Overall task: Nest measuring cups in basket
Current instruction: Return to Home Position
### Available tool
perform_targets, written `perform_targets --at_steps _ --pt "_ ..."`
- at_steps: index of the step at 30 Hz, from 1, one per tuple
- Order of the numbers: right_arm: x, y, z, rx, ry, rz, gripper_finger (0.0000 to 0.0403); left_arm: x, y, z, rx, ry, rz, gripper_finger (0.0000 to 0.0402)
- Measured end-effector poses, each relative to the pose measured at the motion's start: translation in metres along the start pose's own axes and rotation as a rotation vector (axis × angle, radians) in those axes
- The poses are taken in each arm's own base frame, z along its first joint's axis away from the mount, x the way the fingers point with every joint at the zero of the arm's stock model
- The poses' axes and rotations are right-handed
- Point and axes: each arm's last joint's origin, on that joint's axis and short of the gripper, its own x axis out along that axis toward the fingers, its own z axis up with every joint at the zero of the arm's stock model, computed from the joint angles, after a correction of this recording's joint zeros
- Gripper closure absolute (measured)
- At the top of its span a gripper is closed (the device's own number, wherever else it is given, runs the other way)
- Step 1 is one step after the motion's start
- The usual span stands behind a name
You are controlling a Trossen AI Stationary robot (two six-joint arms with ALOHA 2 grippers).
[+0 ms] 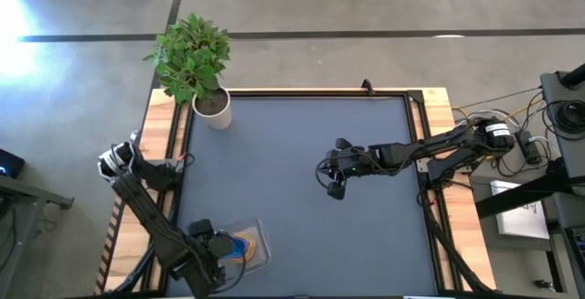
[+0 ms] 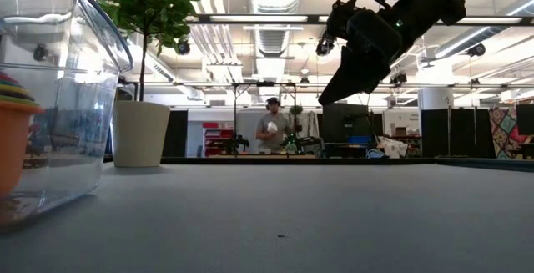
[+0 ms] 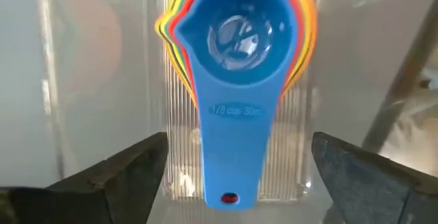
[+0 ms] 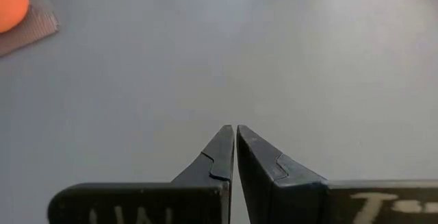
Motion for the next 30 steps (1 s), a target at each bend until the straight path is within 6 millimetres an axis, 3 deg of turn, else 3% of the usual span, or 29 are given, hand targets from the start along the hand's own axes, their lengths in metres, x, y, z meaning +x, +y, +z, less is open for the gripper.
perform_targets --at_steps 5,11,18,22,30 --pt "0.000 0.000 0.000 0.000 0.000 0.001 0.0394 -0.024 -0.003 0.006 0.026 -0.065 -0.041 0.0079" --pt "0.000 0.000 0.000 -0.013 0.000 0.003 0.0394 -0.065 0.009 0.016 0.094 -0.269 -0.110 0.0145" --pt "0.000 0.000 0.001 -0.028 -0.012 0.005 0.0394 -0.114 0.057 0.019 0.134 -0.605 -0.116 0.0281" --pt "0.000 0.001 0.002 -0.048 -0.025 0.007 0.0394 -0.128 0.088 0.018 0.151 -0.735 -0.101 0.0377" --pt "-0.008 0.001 0.010 -0.121 -0.082 0.024 0.0394 -0.128 0.144 0.007 0.142 -0.917 -0.164 0.0400"
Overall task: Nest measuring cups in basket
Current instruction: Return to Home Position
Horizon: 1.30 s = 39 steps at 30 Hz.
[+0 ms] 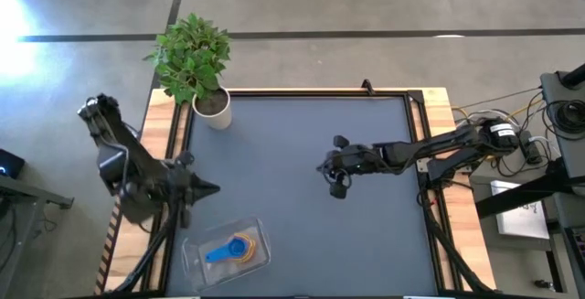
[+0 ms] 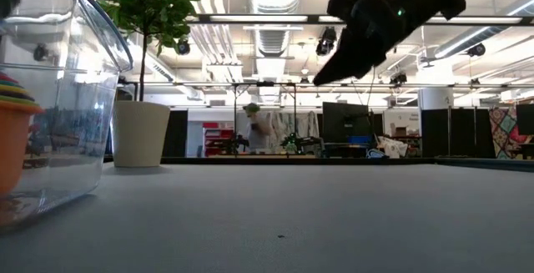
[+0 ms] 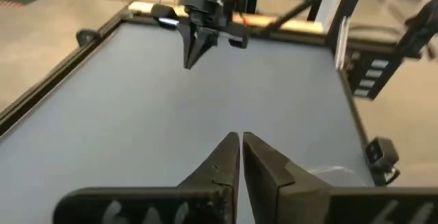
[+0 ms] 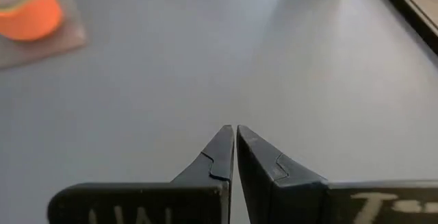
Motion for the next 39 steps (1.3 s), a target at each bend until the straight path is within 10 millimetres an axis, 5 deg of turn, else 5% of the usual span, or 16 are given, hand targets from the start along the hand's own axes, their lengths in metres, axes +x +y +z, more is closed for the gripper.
perform_targets --at_steps 11,18,24,32,39 --pt "-0.041 -0.002 0.021 -0.115 -0.212 0.098 0.0394 -0.002 0.049 -0.044 -0.079 -0.307 -0.139 0.0401" --pt "-0.060 -0.005 -0.003 -0.142 -0.360 0.127 0.0394 0.016 0.062 -0.077 -0.054 -0.533 -0.260 0.0401" --pt "-0.084 -0.011 -0.029 -0.141 -0.502 0.132 0.0394 0.040 0.081 -0.101 -0.087 -0.562 -0.189 0.0402" --pt "-0.110 -0.017 -0.044 -0.157 -0.635 0.176 0.0394 0.053 0.111 -0.087 -0.067 -0.606 -0.153 0.0402" --pt "-0.129 -0.020 -0.050 -0.152 -0.617 0.177 0.0394 0.029 0.132 -0.065 -0.043 -0.619 -0.189 0.0401"
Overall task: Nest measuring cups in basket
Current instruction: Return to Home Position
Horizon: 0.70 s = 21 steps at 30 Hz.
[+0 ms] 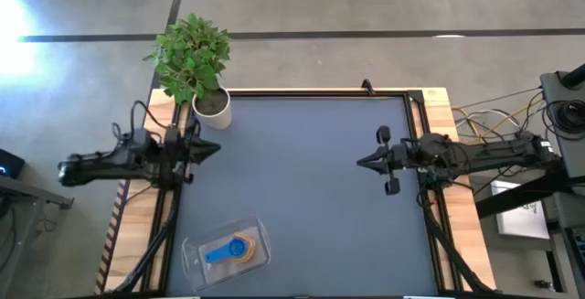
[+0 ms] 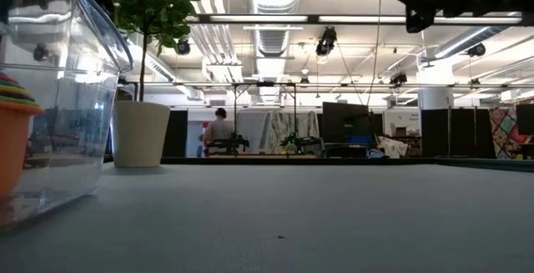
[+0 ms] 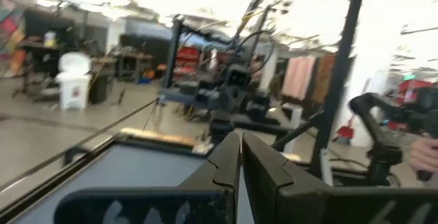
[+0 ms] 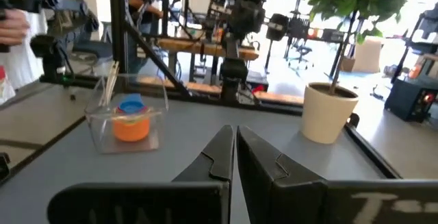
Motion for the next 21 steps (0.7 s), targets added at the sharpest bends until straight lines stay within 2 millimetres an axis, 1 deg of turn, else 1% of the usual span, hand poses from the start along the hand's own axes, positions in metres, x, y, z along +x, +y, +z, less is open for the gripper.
perform_targets --at_steps 2,5,8,9,14,16,21 --pt "-0.006 0.000 0.003 -0.002 -0.021 -0.003 0.0394 -0.008 0.000 0.009 -0.006 0.022 0.026 0.0401" --pt "-0.014 0.001 0.003 -0.007 -0.059 -0.007 0.0394 -0.021 -0.002 0.021 -0.005 0.009 0.024 0.0401" --pt "-0.022 0.001 0.005 -0.018 -0.103 -0.013 0.0394 -0.033 -0.003 0.024 -0.004 -0.030 0.024 0.0401" --pt "-0.025 0.002 0.005 -0.019 -0.115 -0.015 0.0394 -0.036 -0.003 0.022 -0.004 -0.037 0.028 0.0401" --pt "-0.038 0.003 0.003 -0.014 -0.147 -0.029 0.0394 -0.031 0.000 0.010 -0.004 0.011 0.041 0.0401" --pt "-0.042 0.003 0.001 -0.003 -0.152 -0.038 0.0394 -0.030 0.001 0.001 -0.006 0.037 0.048 0.0401" --pt "-0.049 0.004 -0.008 0.021 -0.169 -0.047 0.0394 -0.024 0.005 -0.018 -0.015 0.034 0.046 0.0401"
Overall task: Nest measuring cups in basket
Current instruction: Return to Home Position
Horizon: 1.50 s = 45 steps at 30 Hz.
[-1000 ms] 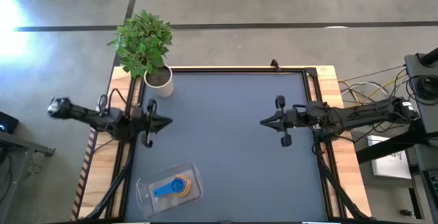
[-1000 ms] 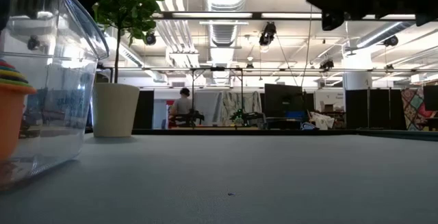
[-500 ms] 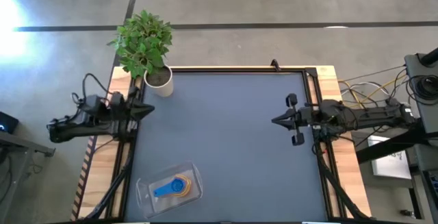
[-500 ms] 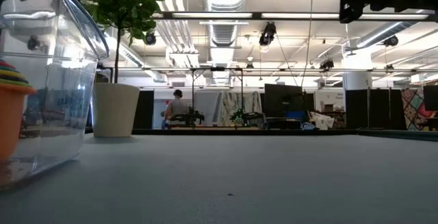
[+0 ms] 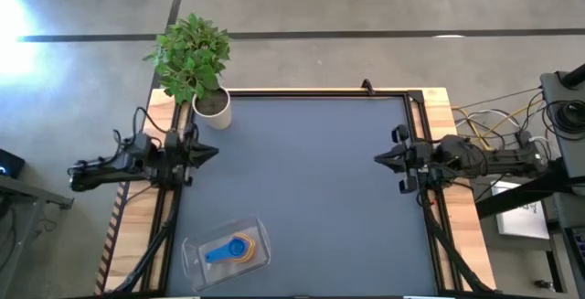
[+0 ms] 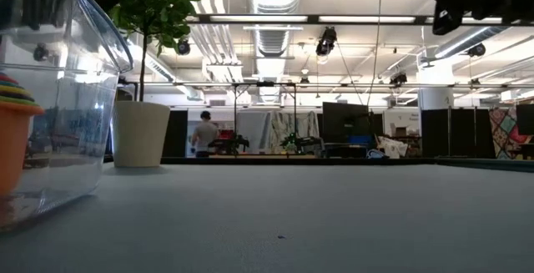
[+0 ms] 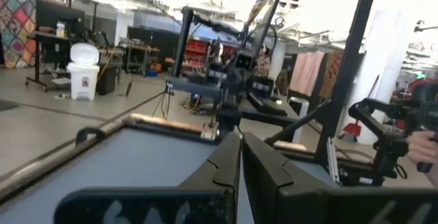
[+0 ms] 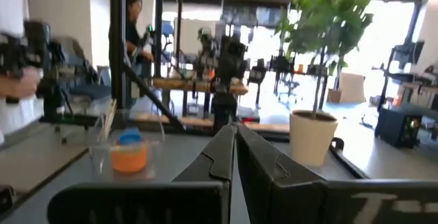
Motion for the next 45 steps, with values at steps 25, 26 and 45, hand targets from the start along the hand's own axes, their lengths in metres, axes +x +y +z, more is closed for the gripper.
perform_targets --at_steps 25,26,45 --pt "-0.014 0.005 -0.065 0.068 0.140 -0.031 0.0394 0.011 0.012 -0.063 -0.032 0.089 0.017 0.0401" --pt "-0.014 0.005 -0.065 0.068 0.140 -0.031 0.0394 0.011 0.012 -0.064 -0.031 0.099 0.019 0.0401" --pt "-0.014 0.003 -0.070 0.059 0.196 -0.104 0.0394 0.011 0.012 -0.062 -0.113 0.142 0.034 0.0401"
